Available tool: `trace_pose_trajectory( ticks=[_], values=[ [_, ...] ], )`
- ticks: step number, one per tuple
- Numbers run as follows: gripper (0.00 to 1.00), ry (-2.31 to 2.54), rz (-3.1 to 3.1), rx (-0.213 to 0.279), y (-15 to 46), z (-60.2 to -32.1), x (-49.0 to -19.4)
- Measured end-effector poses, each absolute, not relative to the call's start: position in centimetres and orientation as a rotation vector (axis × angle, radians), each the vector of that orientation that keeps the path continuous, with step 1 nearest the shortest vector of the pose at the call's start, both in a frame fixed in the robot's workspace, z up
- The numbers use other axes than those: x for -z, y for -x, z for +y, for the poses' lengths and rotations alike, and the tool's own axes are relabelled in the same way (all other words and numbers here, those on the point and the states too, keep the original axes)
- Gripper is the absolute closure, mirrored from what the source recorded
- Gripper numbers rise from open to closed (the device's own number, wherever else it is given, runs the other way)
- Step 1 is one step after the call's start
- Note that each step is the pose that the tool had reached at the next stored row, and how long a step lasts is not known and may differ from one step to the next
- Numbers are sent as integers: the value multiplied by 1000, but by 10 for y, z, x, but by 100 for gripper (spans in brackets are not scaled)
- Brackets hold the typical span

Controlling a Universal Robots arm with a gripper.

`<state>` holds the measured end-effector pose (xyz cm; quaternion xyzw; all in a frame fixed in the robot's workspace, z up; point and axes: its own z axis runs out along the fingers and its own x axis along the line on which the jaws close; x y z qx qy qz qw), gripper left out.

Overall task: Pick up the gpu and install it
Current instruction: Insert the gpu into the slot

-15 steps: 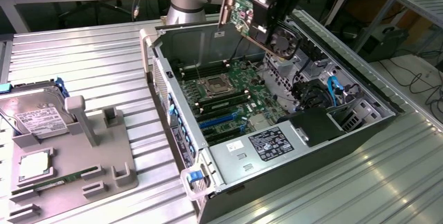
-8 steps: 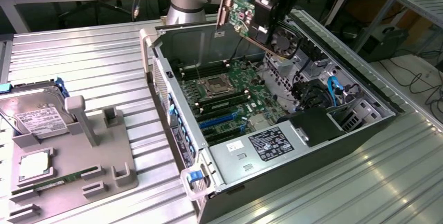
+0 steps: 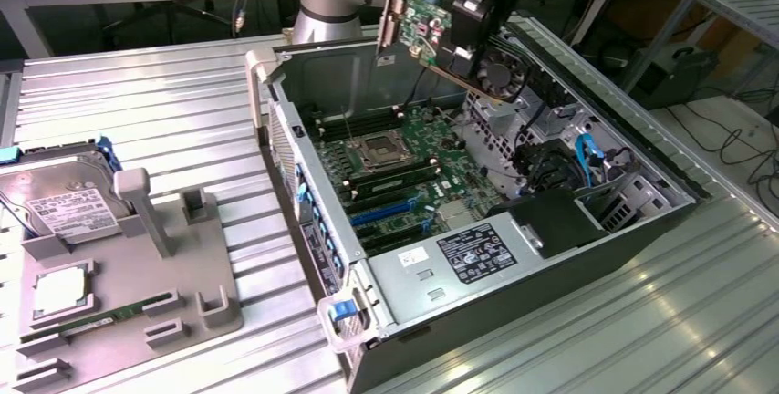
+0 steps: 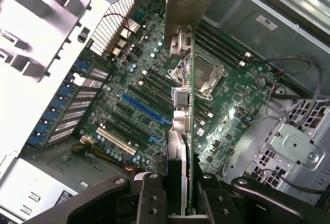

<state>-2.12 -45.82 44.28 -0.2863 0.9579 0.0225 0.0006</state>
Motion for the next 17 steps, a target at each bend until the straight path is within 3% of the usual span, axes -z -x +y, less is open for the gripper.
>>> trace_pose_trajectory(
  ticks=[17],
  values=[
    [72,1127,2934,-71,21,-458,-443]
  ],
)
